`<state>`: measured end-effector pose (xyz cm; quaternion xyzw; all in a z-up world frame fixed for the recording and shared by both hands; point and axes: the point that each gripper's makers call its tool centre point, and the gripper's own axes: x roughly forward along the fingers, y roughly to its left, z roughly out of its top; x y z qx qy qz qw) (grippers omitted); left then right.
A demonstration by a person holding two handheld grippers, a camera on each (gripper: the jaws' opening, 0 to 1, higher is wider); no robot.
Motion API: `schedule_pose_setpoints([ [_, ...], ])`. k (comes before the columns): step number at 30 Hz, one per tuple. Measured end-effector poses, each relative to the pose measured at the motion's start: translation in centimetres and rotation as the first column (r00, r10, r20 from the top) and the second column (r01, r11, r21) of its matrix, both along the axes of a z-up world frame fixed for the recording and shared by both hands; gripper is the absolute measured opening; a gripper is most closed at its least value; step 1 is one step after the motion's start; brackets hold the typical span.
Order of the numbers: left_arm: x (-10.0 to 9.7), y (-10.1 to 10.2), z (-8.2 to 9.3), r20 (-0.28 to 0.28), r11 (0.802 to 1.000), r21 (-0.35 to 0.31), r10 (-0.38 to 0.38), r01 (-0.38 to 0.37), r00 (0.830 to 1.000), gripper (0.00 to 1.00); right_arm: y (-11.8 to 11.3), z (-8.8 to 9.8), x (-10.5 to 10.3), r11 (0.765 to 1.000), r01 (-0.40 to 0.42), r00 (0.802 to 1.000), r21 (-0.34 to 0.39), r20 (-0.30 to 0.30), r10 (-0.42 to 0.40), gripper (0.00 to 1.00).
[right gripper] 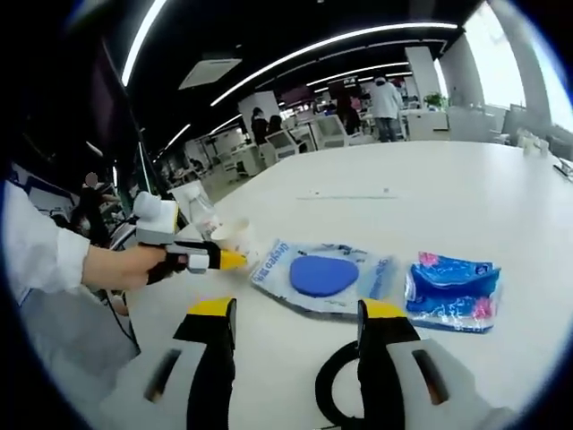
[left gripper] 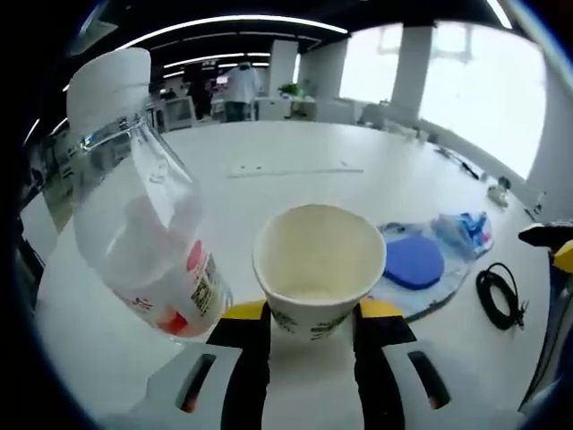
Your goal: Arrange the tabletop items into an orderly group along one side of the table until the central work area is clear of visible clutter.
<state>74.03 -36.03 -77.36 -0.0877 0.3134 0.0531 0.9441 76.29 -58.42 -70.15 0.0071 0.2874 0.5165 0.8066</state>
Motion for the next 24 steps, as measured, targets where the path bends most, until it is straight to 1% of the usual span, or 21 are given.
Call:
schedule_pose_setpoints([
  [8, -0.4, -0.6, 0.1, -0.001, 1.000, -0.006, 0.011, -0.011, 1.000, 0.32, -1.6, -0.6, 0.2, 0.999, 0.038, 0.999, -0.006, -0.016, -0.038, 0.51],
  [12, -0.5, -0.7, 0.0, -0.006, 1.000, 0.000, 0.013, -0.013, 1.000, 0.32, -1.9, -0.6, 0.2, 0.999, 0.044, 0.999, -0.004, -0.015, -0.044, 0.51],
  [15, -0.5, -0.6, 0.0, -0.003, 1.000, -0.009, 0.026, -0.026, 1.000, 0.32, -2.1, -0.6, 0.1, 0.999, 0.042, 0.999, -0.007, -0.013, -0.042, 0.51],
  [24, -0.2, -0.4, -0.3, -0.011, 1.000, -0.002, 0.025, -0.025, 1.000, 0.32, -3.0, -0.9, 0.1, 0.999, 0.053, 0.998, -0.011, -0.016, -0.053, 0.51],
])
